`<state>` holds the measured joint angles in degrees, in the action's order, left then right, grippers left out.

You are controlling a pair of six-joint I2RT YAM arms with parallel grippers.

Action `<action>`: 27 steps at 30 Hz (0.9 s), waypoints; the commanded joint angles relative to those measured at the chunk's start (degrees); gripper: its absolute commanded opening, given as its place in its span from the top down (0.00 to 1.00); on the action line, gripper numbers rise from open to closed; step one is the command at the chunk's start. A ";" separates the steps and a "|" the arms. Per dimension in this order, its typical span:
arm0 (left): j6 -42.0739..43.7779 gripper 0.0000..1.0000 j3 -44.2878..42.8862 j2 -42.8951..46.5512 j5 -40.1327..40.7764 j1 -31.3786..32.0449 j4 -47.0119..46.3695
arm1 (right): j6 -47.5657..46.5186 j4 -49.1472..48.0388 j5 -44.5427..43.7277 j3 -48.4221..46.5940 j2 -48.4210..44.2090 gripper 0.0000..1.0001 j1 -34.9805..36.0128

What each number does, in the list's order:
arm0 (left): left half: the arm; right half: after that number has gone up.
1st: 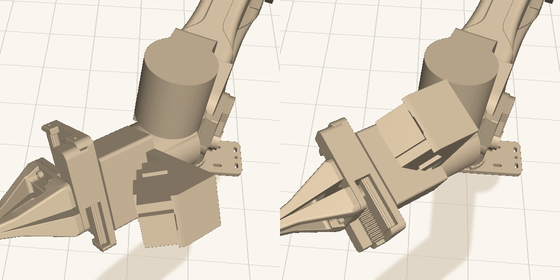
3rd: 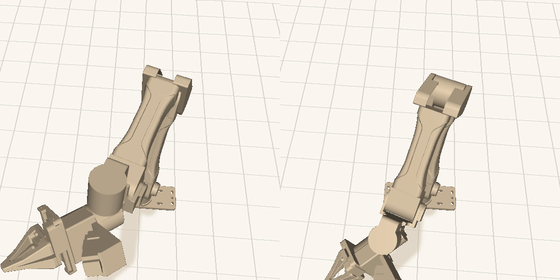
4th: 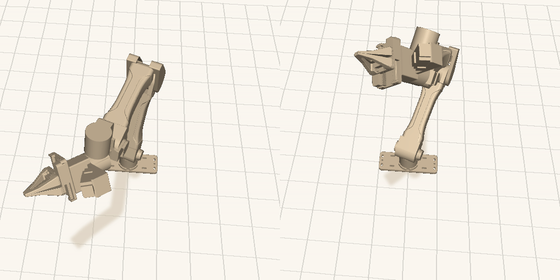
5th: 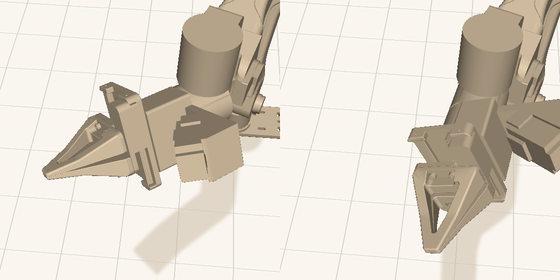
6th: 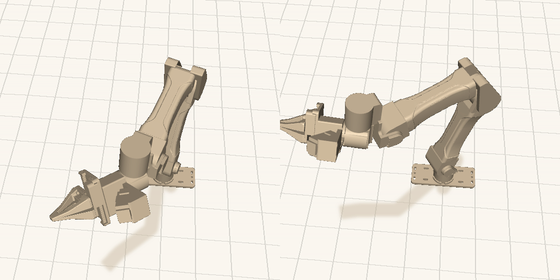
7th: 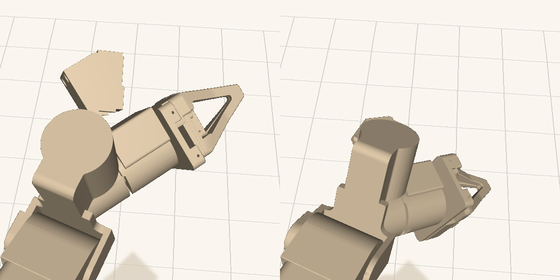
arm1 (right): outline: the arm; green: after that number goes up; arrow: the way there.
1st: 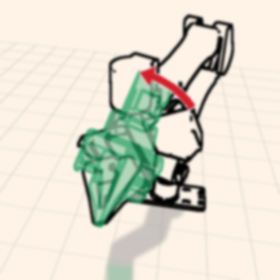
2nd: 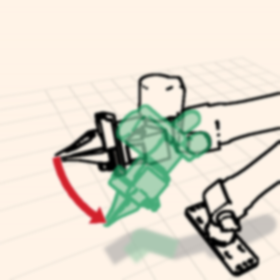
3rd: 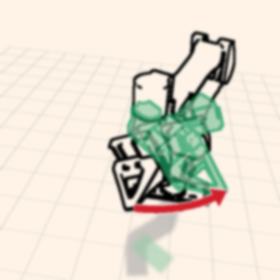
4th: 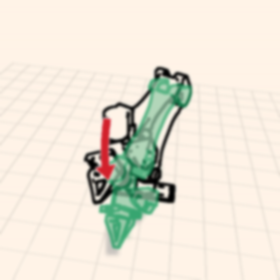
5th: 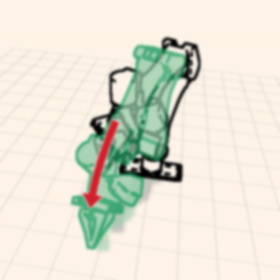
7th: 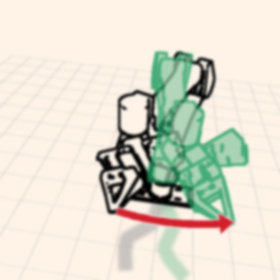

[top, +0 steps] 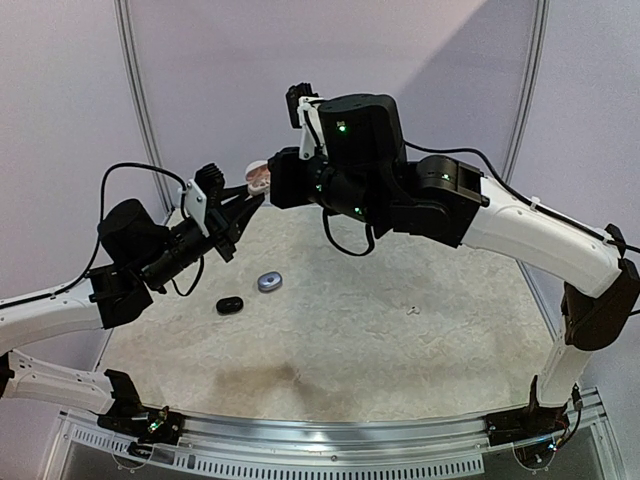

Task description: Insert the wireless bluetooth earbuds into the charging case

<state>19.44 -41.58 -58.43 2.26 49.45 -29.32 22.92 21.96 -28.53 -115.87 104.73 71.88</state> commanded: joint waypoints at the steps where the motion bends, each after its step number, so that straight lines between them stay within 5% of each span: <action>1: -5.23 1.00 -0.45 0.07 0.84 0.82 0.67 | 0.08 -0.34 -1.27 -1.78 1.17 1.00 0.27; 10: -10.84 1.00 -0.87 3.12 5.14 -1.52 11.65 | 2.23 7.49 -7.34 5.38 -6.77 0.95 -1.22; 18: -12.31 1.00 -0.18 4.75 6.17 -1.98 14.84 | 12.44 23.20 5.44 19.64 -13.41 0.76 -9.76; 27: -12.85 1.00 0.95 6.47 6.39 -2.59 16.91 | 19.47 35.14 19.93 13.76 5.78 0.37 -8.68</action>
<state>7.35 -41.60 -53.10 8.08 47.81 -14.31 37.91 48.62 -18.13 -98.10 99.96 61.69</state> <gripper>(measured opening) 0.199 0.590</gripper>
